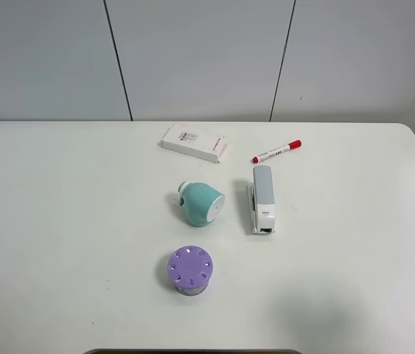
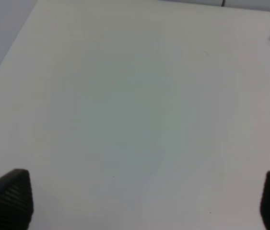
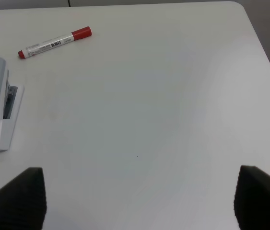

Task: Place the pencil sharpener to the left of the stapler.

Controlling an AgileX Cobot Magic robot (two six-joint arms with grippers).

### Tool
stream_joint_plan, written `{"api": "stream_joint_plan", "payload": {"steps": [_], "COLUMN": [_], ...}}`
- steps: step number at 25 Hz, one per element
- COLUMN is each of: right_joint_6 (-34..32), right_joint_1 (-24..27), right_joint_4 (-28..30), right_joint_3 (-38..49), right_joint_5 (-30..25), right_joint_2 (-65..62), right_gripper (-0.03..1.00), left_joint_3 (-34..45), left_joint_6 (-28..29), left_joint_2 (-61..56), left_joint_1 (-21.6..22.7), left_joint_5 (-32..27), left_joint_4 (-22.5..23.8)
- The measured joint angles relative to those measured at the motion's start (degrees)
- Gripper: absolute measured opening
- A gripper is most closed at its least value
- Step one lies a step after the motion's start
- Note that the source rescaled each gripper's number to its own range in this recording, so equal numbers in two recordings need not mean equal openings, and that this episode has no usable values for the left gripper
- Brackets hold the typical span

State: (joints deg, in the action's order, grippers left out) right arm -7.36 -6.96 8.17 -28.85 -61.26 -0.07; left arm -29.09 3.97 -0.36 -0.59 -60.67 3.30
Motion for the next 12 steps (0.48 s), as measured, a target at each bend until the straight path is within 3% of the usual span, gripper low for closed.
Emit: {"api": "stream_joint_plan", "payload": {"steps": [12], "right_joint_6": [0.0], "right_joint_1": [0.0], "right_joint_4": [0.0], "right_joint_3": [0.0], "right_joint_5": [0.0], "right_joint_2": [0.0], "right_gripper": [0.80], "left_joint_3": [0.0], "left_joint_6": [0.0], "left_joint_2": [0.0], "left_joint_1": [0.0], "left_joint_5": [0.0], "left_joint_4": [0.0]}}
